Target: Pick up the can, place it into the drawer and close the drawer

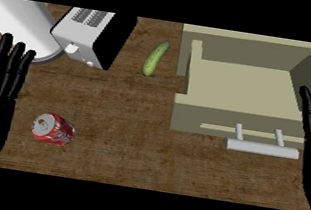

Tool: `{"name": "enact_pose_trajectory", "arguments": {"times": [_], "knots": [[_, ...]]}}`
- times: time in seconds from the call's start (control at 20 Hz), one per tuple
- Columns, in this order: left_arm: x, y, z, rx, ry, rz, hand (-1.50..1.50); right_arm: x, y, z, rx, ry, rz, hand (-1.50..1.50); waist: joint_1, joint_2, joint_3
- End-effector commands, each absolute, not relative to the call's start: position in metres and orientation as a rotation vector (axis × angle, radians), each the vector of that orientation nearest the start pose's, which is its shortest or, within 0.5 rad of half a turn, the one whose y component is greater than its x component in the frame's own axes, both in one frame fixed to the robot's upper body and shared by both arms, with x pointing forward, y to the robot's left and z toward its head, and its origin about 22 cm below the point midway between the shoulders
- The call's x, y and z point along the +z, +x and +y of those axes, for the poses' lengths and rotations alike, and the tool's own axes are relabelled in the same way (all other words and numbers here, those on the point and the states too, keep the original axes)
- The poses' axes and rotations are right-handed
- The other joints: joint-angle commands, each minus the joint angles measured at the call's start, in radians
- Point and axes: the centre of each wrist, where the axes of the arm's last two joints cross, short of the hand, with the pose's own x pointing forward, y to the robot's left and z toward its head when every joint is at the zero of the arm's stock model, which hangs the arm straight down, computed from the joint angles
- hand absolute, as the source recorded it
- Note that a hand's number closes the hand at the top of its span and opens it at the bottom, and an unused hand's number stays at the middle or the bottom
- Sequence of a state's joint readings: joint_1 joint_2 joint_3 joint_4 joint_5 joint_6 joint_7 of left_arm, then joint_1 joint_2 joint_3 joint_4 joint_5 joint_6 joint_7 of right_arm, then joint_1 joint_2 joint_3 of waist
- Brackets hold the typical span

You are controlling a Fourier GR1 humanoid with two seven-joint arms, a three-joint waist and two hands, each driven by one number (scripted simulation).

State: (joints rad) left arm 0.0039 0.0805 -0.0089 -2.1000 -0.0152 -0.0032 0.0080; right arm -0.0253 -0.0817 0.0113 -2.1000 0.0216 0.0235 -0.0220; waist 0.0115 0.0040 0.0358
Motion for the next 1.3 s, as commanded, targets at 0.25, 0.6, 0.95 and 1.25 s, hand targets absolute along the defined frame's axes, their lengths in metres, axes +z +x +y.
{"name": "enact_pose_trajectory", "arguments": {"times": [0.25,0.6,0.95,1.25], "knots": [[0.135,0.197,0.213,-0.629,-0.862,-2.048,-1.5,0.13,0.21,-0.233,0.104,-0.059,-2.154,-1.5,-0.051,-0.007,-0.044],[0.122,0.191,0.332,-0.872,-0.766,-1.646,-1.5,0.093,0.198,-0.252,0.009,-0.155,-1.791,-1.5,0.001,-0.003,-0.039],[0.129,0.194,0.399,-0.845,-0.795,-1.612,-1.5,0.115,0.175,-0.274,0.011,-0.169,-1.765,-1.5,-0.014,-0.006,-0.036],[0.133,0.201,0.421,-0.791,-0.766,-1.599,-1.5,0.084,0.16,-0.278,-0.005,-0.147,-1.797,-1.5,-0.016,-0.006,-0.035]]}}
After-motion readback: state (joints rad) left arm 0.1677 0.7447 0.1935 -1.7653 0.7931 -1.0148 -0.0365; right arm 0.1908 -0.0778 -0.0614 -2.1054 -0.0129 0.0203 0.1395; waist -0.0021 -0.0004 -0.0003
